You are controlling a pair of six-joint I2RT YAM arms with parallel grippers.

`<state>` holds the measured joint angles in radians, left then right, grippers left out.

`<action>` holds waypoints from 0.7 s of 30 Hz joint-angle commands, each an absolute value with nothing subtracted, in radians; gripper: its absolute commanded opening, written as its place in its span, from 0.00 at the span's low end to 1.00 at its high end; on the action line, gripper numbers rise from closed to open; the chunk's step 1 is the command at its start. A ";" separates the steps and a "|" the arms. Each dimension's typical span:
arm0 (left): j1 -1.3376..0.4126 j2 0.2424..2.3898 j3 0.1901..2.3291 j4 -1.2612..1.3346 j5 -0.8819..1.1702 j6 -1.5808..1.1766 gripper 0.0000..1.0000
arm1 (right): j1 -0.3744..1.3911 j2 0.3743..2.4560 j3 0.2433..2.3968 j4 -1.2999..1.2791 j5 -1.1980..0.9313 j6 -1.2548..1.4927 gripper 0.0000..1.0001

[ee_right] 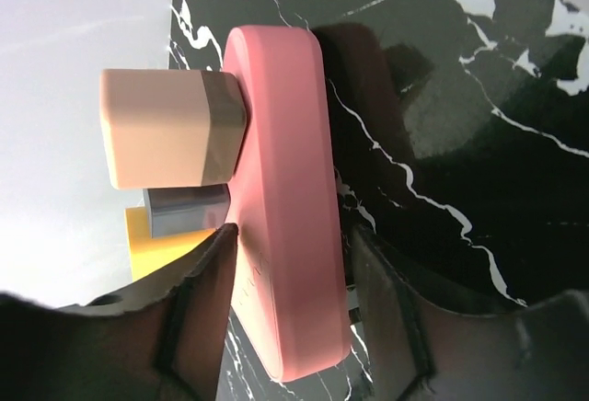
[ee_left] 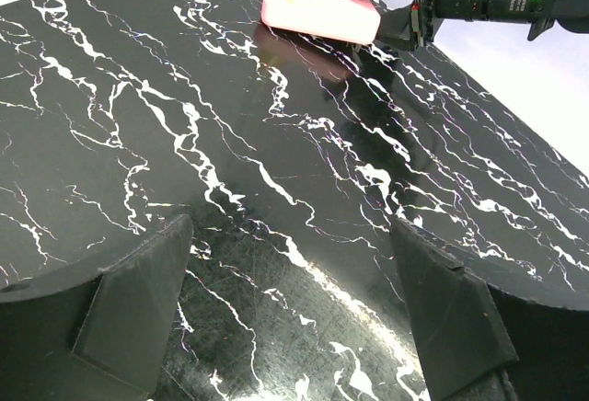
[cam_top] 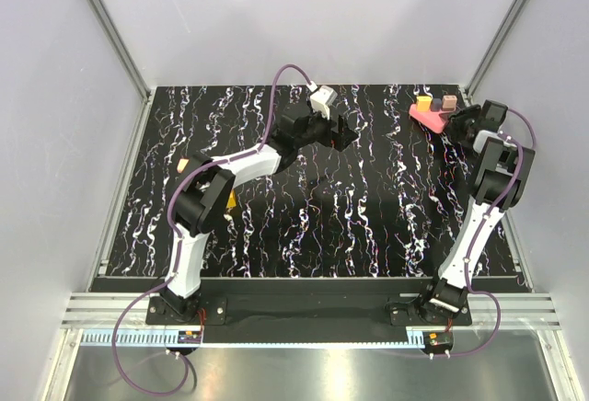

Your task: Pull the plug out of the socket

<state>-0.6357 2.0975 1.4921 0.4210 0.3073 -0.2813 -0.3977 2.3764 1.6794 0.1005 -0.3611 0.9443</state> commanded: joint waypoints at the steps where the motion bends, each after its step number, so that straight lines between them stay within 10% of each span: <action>1: -0.634 2.085 1.502 0.505 0.278 -0.249 0.93 | -0.399 2.399 1.720 0.087 -0.383 0.979 0.50; 10: -0.635 2.098 1.509 0.515 0.294 -0.261 0.93 | -0.397 2.309 1.586 0.135 -0.408 0.976 0.23; 21: -0.638 2.151 1.580 0.477 0.374 -0.288 0.95 | -0.393 2.011 1.191 0.175 -0.391 0.894 0.20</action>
